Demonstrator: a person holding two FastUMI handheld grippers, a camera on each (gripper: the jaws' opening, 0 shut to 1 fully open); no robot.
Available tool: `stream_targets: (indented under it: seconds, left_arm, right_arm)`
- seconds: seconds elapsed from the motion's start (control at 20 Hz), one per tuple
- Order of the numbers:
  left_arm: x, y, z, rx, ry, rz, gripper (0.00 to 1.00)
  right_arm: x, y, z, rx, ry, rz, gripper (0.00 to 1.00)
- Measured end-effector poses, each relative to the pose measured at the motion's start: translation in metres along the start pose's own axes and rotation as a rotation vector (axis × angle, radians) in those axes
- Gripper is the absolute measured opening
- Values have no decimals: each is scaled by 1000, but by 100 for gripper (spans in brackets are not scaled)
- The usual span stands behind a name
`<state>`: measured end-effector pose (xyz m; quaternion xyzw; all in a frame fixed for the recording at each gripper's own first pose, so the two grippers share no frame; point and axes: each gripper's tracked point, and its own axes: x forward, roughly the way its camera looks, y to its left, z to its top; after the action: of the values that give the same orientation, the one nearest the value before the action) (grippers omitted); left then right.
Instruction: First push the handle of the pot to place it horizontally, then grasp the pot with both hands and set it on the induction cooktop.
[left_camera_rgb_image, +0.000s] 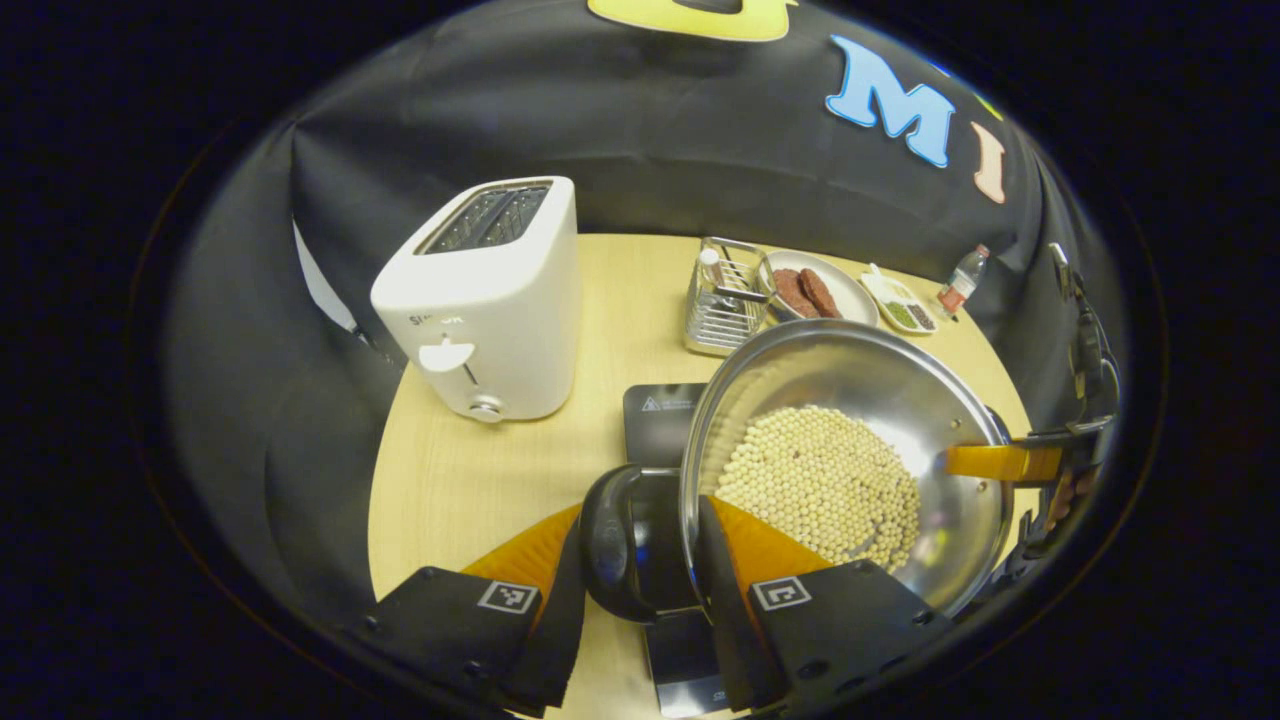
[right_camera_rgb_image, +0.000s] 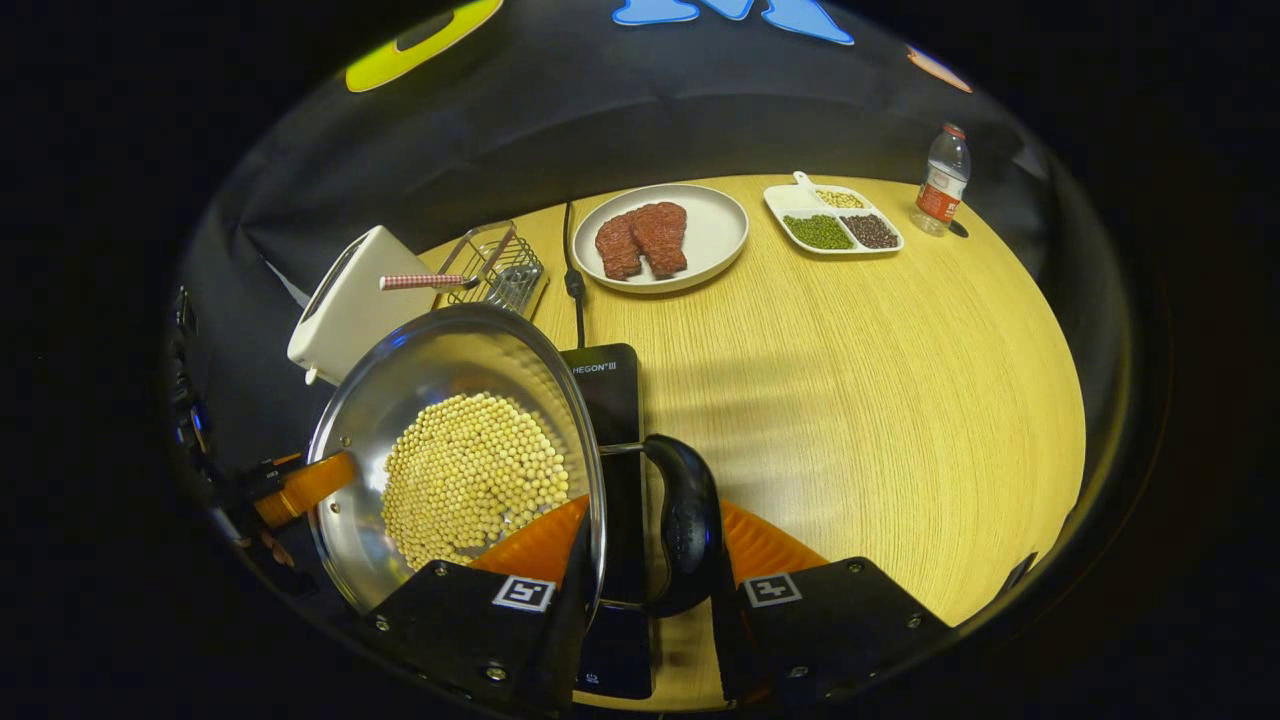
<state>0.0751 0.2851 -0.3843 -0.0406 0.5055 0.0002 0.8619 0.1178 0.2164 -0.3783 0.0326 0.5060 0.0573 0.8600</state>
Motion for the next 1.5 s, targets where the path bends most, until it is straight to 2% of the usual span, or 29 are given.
stream_targets:
  seconds: [0.2,0.25,0.3,0.45,0.5,0.55,0.65,0.7,0.75,0.8,0.85,0.9,0.95,1.0,1.15,1.25,1.3,1.4,1.45,1.5]
  left_arm:
    - [2,2,1,8,-4,7,64]
    - [3,2,2,11,-8,10,60]
    - [4,3,1,11,-6,12,63]
    - [4,4,0,9,-10,16,63]
    - [4,3,-1,-4,-12,18,67]
    - [3,4,-1,-11,-20,24,62]
    - [2,7,5,8,-61,40,67]
    - [1,8,8,14,-81,44,71]
    - [1,12,11,15,-105,60,68]
    - [-1,13,13,10,-127,69,70]
    - [-5,16,17,-2,-148,83,85]
    - [-7,18,19,-22,-167,93,88]
    - [-11,21,24,-41,-190,110,90]
    - [-16,21,27,-55,-213,124,87]
    - [-34,14,41,-77,-288,132,97]
    - [-43,5,54,-73,-338,131,91]
    - [-50,-3,58,-67,-364,128,91]
    - [-60,-20,68,-58,-406,122,97]
    - [-68,-32,71,-55,-424,115,91]
    - [-77,-47,76,-51,-449,111,94]
  right_arm:
    - [6,0,-3,12,6,2,54]
    - [7,1,-2,14,3,3,54]
    - [8,2,-3,14,2,4,54]
    - [12,2,-7,22,4,7,54]
    - [13,2,-8,25,7,11,54]
    - [14,4,-5,27,-13,22,54]
    - [13,6,-3,8,-26,36,54]
    - [12,6,-1,-5,-34,39,58]
    - [12,1,1,-24,-50,25,59]
    - [6,-2,6,-40,-73,23,68]
    - [1,-2,11,-46,-102,28,73]
    - [-6,-3,16,-52,-127,34,84]
    - [-13,-7,18,-61,-151,33,88]
    - [-21,-11,22,-71,-174,30,92]
    - [-47,-19,33,-91,-258,40,96]
    - [-65,-25,41,-98,-316,50,96]
    - [-76,-29,45,-98,-349,53,96]
    - [-100,-40,60,-100,-426,44,96]
    - [-114,-47,66,-102,-465,37,95]
    - [-131,-54,75,-103,-510,36,95]
